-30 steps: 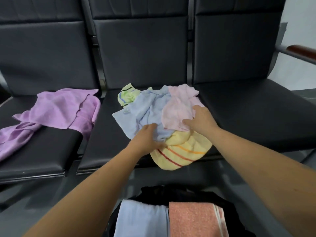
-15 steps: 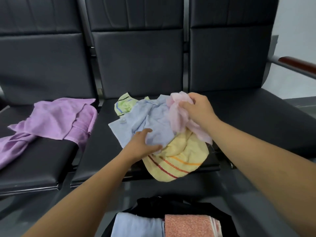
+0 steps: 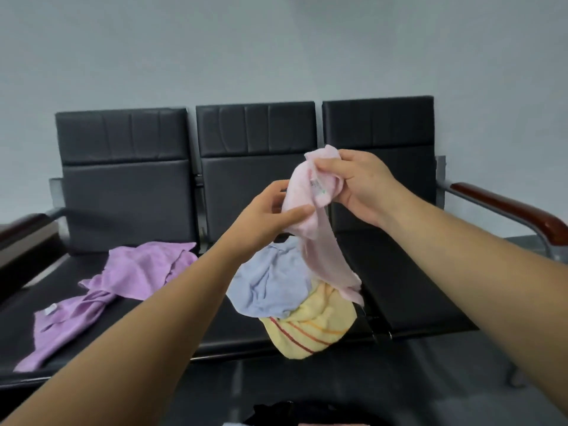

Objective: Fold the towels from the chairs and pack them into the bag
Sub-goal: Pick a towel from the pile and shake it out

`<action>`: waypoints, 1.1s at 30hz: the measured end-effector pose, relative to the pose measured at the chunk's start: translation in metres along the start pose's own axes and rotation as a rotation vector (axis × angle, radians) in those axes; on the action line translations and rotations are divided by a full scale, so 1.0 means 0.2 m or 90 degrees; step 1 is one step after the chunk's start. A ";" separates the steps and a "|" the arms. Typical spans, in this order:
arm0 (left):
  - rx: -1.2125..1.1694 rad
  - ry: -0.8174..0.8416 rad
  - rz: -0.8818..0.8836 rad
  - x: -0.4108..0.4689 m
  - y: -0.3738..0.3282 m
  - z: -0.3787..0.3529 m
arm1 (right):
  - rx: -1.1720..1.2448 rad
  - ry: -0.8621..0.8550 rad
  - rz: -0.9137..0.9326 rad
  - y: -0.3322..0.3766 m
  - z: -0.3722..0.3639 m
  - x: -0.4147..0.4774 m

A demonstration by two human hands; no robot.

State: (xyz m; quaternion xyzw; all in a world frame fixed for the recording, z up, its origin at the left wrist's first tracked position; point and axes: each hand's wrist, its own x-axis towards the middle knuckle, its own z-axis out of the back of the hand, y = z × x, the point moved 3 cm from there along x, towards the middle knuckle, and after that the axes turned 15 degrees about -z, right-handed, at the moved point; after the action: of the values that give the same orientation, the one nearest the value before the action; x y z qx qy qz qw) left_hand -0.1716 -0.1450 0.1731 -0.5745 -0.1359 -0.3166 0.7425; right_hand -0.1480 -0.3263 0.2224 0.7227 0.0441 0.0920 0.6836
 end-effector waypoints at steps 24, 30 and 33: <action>0.013 0.029 0.003 -0.20 -0.76 0.12 | -0.060 0.074 -0.065 0.40 -0.16 -0.56; 0.179 0.008 -0.140 -0.22 -0.81 0.09 | -0.050 0.130 -0.109 0.41 -0.19 -0.61; 0.218 -0.048 -0.107 -0.23 -0.78 0.11 | -0.051 0.092 -0.134 0.37 -0.15 -0.60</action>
State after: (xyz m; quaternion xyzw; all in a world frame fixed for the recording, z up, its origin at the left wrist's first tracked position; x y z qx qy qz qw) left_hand -0.3010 -0.1309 0.2725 -0.4376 -0.2630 -0.3281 0.7948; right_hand -0.2749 -0.3249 0.2899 0.6779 0.1648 0.0732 0.7127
